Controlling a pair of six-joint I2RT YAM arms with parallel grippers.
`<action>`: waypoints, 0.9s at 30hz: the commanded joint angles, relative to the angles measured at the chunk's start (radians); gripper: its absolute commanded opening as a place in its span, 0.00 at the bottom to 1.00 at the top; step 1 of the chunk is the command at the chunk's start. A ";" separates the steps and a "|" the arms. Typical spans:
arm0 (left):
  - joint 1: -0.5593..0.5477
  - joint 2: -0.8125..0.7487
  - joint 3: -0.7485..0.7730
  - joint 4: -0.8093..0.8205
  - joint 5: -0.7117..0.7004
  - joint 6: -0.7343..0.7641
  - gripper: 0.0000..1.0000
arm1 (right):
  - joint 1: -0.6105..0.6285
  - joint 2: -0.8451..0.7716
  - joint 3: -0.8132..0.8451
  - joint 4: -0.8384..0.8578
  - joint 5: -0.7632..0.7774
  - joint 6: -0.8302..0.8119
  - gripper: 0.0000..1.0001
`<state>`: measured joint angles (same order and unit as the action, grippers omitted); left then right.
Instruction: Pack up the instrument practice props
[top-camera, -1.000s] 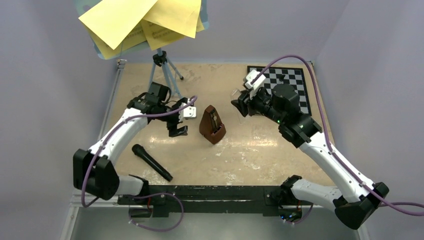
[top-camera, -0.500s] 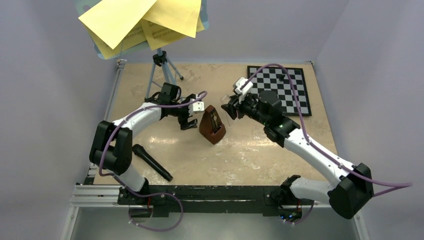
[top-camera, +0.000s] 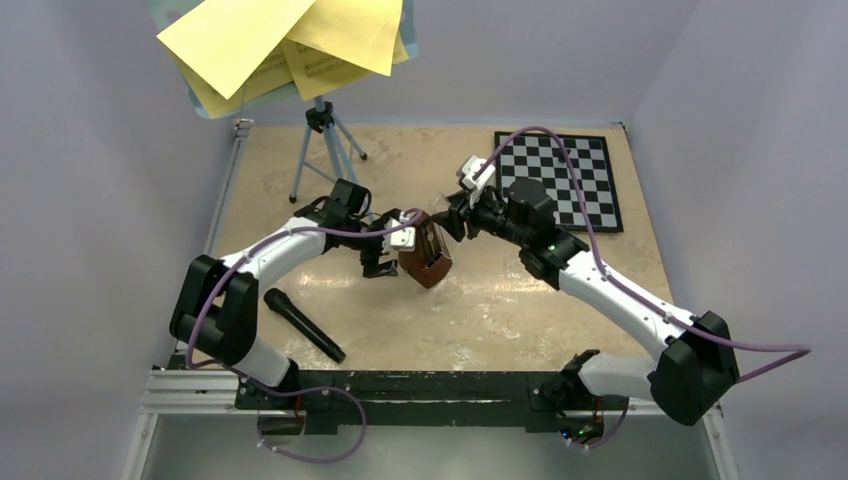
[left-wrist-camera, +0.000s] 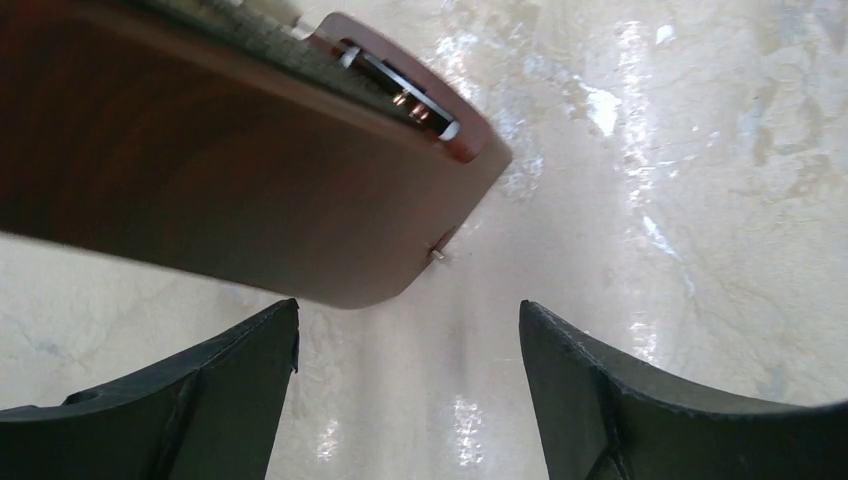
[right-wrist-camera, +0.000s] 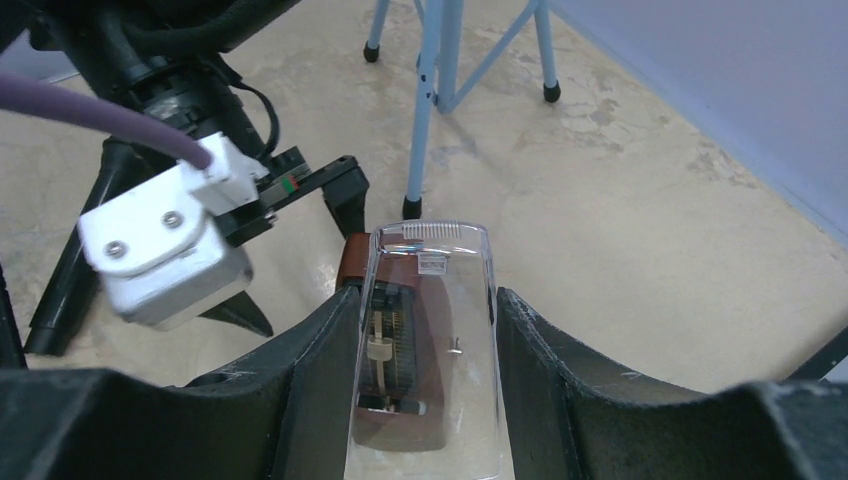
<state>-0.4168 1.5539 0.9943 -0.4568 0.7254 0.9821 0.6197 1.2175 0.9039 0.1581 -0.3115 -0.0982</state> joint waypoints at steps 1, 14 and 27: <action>-0.037 -0.048 0.008 -0.061 0.054 0.047 0.85 | 0.000 0.031 0.053 0.040 -0.004 -0.007 0.00; -0.096 -0.104 -0.021 -0.110 0.041 -0.016 0.81 | -0.014 -0.088 -0.023 0.035 -0.081 -0.010 0.00; -0.021 -0.231 -0.031 -0.245 -0.048 -0.109 0.83 | -0.231 0.027 0.009 0.164 -0.714 0.068 0.00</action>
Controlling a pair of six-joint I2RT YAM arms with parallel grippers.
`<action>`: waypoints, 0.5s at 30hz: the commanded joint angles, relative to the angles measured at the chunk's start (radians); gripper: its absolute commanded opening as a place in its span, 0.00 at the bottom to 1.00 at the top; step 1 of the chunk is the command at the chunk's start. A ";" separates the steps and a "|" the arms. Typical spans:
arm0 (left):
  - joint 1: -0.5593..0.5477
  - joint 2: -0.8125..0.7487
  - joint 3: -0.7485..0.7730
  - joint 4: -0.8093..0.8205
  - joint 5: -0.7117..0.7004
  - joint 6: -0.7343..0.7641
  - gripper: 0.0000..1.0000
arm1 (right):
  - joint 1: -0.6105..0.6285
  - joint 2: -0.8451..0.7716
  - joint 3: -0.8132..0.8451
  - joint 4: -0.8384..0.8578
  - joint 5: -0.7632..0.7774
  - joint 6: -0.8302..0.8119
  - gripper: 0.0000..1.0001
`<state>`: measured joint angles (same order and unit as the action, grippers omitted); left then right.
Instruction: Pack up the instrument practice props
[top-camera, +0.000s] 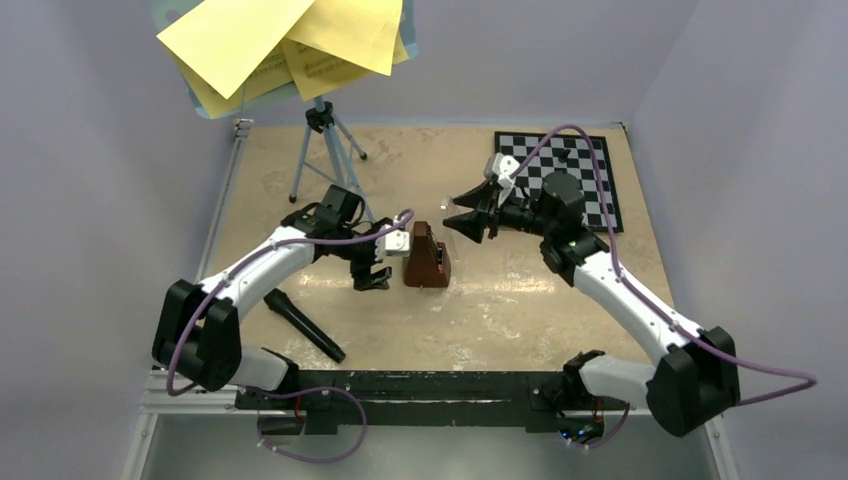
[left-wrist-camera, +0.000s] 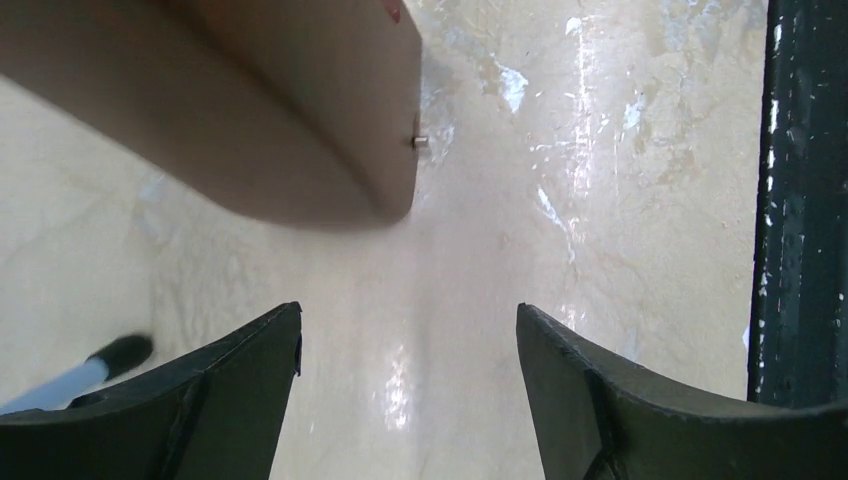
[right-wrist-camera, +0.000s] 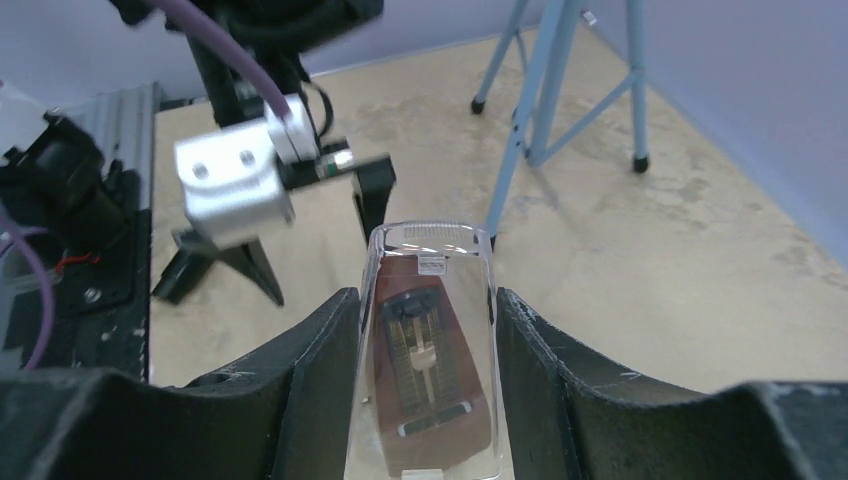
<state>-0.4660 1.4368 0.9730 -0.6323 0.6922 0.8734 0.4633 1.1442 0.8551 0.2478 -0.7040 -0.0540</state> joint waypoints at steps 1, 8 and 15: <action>0.027 -0.128 -0.014 -0.083 -0.021 0.005 0.84 | -0.087 0.122 0.062 0.103 -0.348 0.021 0.00; 0.027 -0.113 0.059 -0.104 -0.109 -0.092 0.84 | -0.106 0.219 0.028 0.398 -0.393 0.090 0.00; 0.028 -0.089 0.130 -0.152 -0.156 -0.109 0.84 | -0.088 0.318 -0.048 0.718 -0.370 0.126 0.00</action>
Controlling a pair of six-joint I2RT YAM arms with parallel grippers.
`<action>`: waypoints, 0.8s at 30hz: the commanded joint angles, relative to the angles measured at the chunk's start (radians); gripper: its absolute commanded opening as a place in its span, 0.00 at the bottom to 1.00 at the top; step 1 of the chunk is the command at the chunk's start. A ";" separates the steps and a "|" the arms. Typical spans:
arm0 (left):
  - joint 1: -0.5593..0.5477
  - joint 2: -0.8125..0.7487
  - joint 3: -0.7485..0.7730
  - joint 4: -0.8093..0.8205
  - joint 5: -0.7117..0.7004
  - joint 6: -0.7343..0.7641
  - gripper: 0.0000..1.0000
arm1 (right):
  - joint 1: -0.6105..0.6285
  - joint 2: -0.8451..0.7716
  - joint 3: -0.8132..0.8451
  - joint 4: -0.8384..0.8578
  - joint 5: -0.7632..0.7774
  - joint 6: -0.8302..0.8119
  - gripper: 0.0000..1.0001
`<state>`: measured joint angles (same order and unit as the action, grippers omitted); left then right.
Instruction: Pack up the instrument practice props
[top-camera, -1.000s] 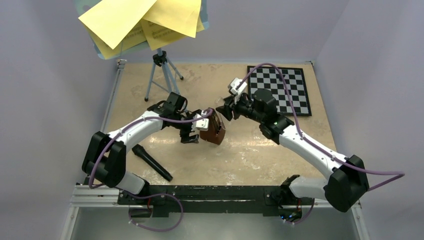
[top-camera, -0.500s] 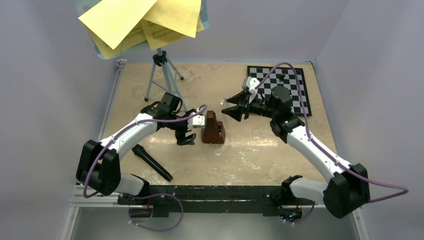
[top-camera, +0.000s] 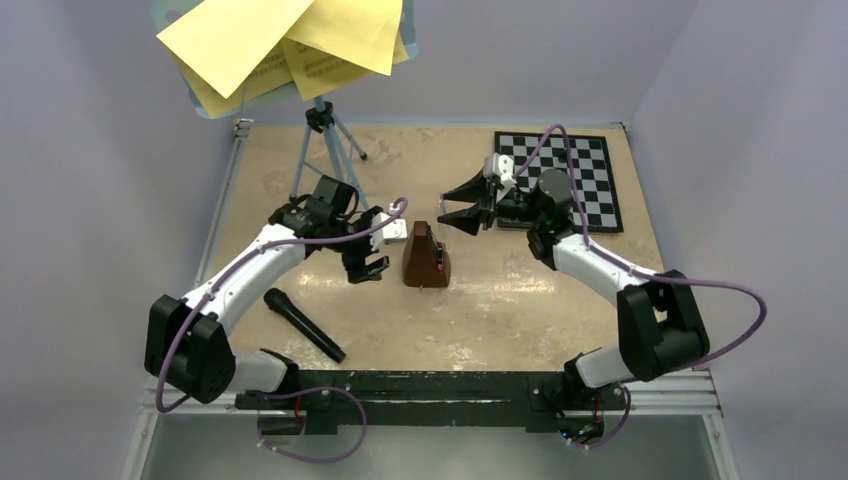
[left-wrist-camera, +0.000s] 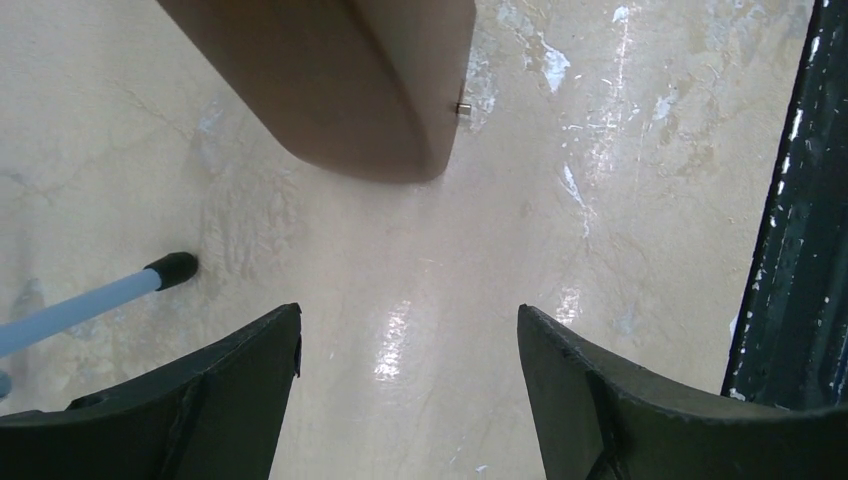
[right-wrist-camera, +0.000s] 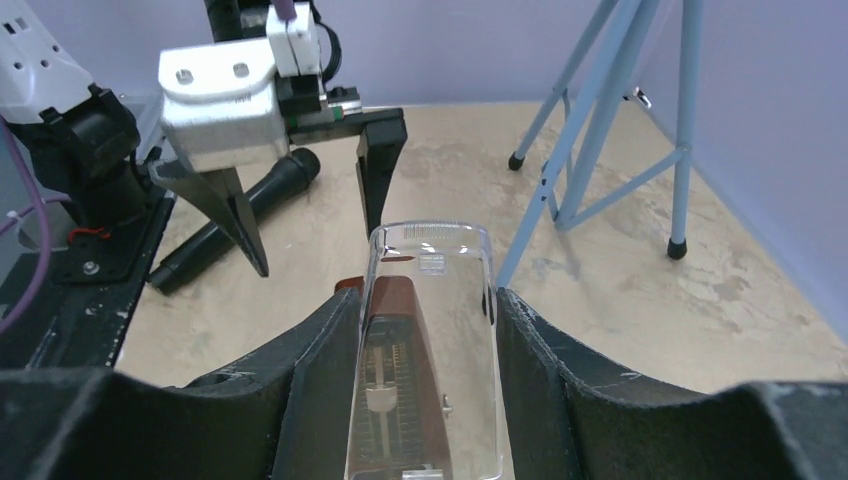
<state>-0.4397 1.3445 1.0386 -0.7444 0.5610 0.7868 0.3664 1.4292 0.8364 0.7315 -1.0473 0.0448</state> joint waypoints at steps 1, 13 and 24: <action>0.001 0.002 0.067 -0.048 -0.029 -0.017 0.84 | 0.009 0.046 -0.033 0.253 -0.033 0.025 0.00; 0.025 0.039 0.111 -0.085 -0.036 0.020 0.84 | 0.036 0.123 -0.073 0.405 -0.100 0.007 0.00; 0.057 0.053 0.122 -0.091 -0.013 0.042 0.84 | 0.069 0.150 -0.090 0.317 -0.062 -0.033 0.00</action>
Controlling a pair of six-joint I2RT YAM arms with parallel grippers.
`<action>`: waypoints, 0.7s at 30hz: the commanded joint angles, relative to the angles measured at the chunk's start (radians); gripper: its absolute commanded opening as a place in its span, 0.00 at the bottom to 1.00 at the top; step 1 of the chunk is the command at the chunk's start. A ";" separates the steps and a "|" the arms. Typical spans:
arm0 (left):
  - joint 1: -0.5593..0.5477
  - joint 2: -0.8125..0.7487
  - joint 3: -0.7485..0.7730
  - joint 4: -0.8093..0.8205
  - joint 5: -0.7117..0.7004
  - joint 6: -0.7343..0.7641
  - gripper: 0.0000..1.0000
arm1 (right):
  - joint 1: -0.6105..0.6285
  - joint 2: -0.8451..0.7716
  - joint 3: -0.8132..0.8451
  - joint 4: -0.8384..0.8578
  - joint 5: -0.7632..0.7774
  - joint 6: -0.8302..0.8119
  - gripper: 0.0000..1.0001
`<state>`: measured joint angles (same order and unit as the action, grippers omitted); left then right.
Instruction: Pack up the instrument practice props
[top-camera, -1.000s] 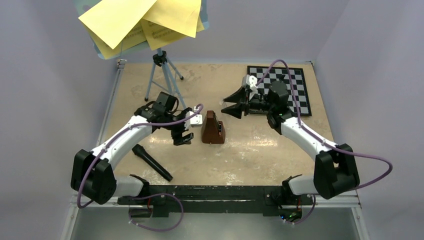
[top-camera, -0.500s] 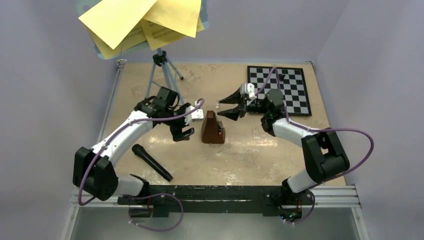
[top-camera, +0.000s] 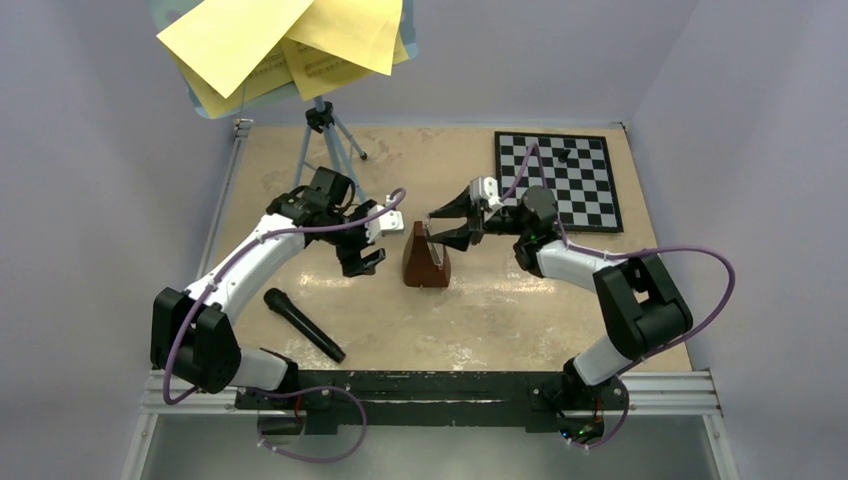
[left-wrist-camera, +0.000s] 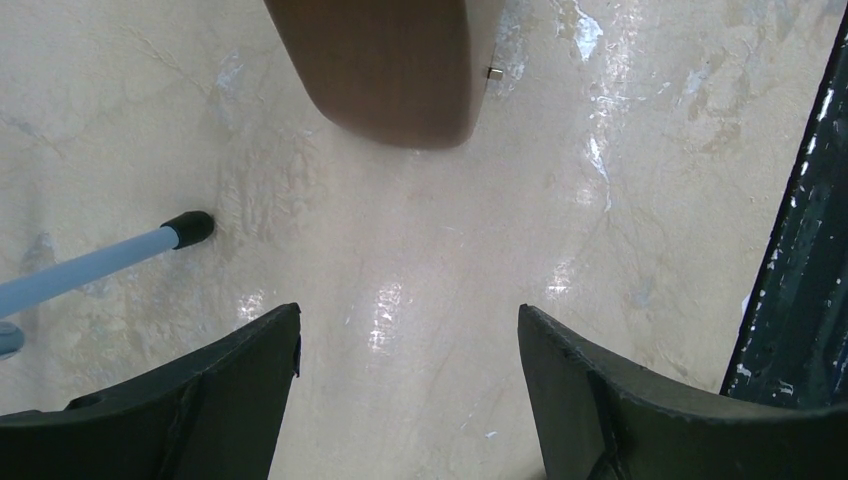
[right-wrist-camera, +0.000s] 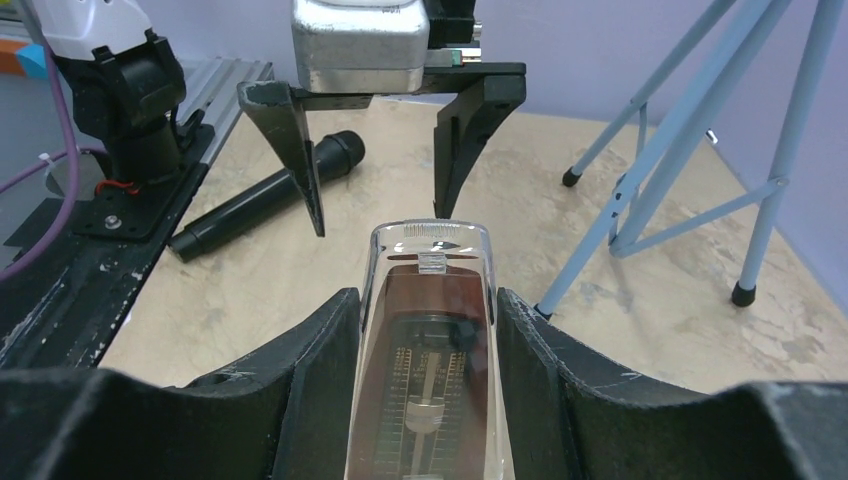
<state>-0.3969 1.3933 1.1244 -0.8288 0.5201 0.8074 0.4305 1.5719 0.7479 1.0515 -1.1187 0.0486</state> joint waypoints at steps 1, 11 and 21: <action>0.015 0.005 0.034 -0.007 0.032 0.019 0.84 | 0.004 0.012 0.000 -0.012 0.012 -0.043 0.00; 0.015 0.009 0.025 0.000 0.042 0.000 0.84 | 0.003 0.037 -0.001 -0.026 0.023 -0.067 0.00; 0.015 0.029 0.044 0.013 0.049 -0.004 0.84 | 0.005 0.016 -0.045 0.014 0.068 -0.067 0.00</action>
<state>-0.3882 1.4158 1.1244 -0.8314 0.5350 0.8040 0.4316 1.6089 0.7341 1.0065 -1.1065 0.0048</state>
